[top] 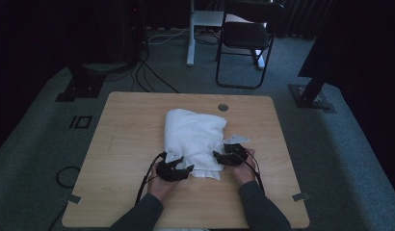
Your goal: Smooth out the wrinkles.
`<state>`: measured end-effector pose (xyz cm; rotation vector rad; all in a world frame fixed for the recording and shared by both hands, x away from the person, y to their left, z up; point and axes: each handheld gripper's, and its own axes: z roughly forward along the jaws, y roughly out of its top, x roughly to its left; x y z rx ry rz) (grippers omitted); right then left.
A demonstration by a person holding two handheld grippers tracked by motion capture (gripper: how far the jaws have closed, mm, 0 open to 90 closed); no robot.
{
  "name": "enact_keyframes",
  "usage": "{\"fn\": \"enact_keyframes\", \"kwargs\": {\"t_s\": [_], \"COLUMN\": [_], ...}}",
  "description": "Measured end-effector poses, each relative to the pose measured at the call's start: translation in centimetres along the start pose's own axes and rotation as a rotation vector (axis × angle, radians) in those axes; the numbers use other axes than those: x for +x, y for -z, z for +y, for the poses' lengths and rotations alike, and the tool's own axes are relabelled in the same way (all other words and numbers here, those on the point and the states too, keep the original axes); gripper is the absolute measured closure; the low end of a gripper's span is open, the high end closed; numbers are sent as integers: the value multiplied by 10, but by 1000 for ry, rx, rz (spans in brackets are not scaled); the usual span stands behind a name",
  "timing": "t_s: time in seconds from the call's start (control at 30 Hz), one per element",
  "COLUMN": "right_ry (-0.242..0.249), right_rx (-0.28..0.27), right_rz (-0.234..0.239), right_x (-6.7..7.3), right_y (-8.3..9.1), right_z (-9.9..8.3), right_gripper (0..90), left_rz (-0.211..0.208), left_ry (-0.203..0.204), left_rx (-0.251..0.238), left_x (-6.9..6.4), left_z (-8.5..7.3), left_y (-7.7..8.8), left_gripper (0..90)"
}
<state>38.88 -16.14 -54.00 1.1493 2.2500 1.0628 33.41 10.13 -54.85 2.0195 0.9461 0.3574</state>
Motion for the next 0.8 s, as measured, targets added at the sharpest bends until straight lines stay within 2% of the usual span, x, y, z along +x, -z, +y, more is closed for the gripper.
{"fn": "enact_keyframes", "kwargs": {"t_s": [0.07, 0.13, 0.23, 0.33, 0.37, 0.5, 0.67, 0.8], "right_ry": [11, 40, 39, -6, -6, -71, -136, -159], "right_rx": [-11, -6, -21, -32, -32, -41, -41, -41], "right_rz": [22, 20, 21, 10, 10, -5, -17, -24], "right_x": [3, 6, 4, -8, -8, -20, -34, -40], "right_y": [9, 16, 26, 40, 40, 50, 53, 51], "right_z": [-4, -10, -19, -32, -32, -49, -60, -62], "right_gripper": [377, 374, 374, 374, 374, 378, 385, 385], "left_rz": [-14, -31, -39, -33, -27, 1, 32, 55], "left_ry": [-15, -32, -23, 0, 11, 47, 81, 88], "left_rx": [19, 31, 12, -25, -35, -56, -82, -97], "left_x": [-5, -10, -9, -2, 1, 14, 26, 34], "left_z": [-6, -12, -16, -19, -19, -22, -23, -22], "left_y": [4, 10, 18, 31, 35, 46, 55, 62], "left_gripper": [409, 410, 410, 410, 410, 409, 409, 409]}}
